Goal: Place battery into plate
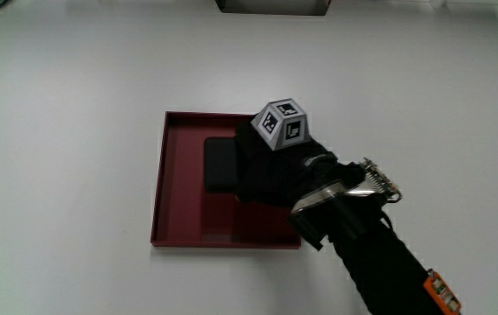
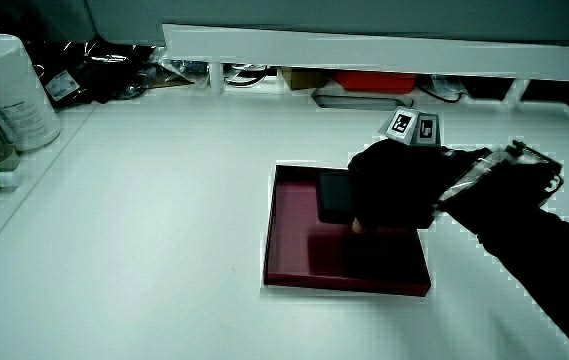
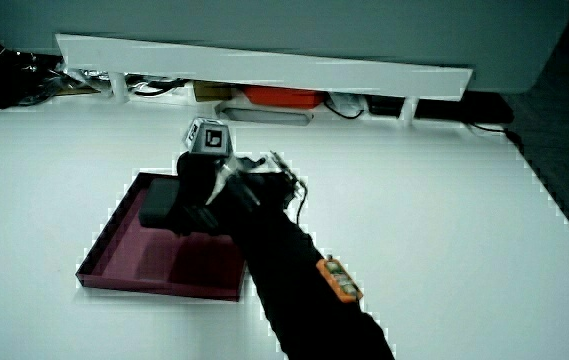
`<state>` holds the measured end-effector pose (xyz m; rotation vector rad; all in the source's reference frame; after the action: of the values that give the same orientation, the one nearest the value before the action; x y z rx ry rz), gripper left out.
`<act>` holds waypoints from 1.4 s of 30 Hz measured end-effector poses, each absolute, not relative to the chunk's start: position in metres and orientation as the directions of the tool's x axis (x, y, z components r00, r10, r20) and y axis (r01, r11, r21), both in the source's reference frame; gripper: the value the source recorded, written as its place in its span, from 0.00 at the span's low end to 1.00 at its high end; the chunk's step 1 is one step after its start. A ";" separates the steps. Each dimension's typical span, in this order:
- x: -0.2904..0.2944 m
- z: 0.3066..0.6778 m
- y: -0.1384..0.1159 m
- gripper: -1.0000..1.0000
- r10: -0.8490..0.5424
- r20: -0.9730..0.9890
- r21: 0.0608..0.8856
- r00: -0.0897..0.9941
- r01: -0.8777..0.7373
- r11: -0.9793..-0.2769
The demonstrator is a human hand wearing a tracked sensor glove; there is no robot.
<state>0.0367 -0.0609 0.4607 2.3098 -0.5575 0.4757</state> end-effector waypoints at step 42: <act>0.033 0.482 -0.028 0.00 -0.282 0.522 0.623 0.805 -0.586 -0.519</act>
<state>0.0329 -0.0283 0.4822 2.1374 -0.6384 0.4533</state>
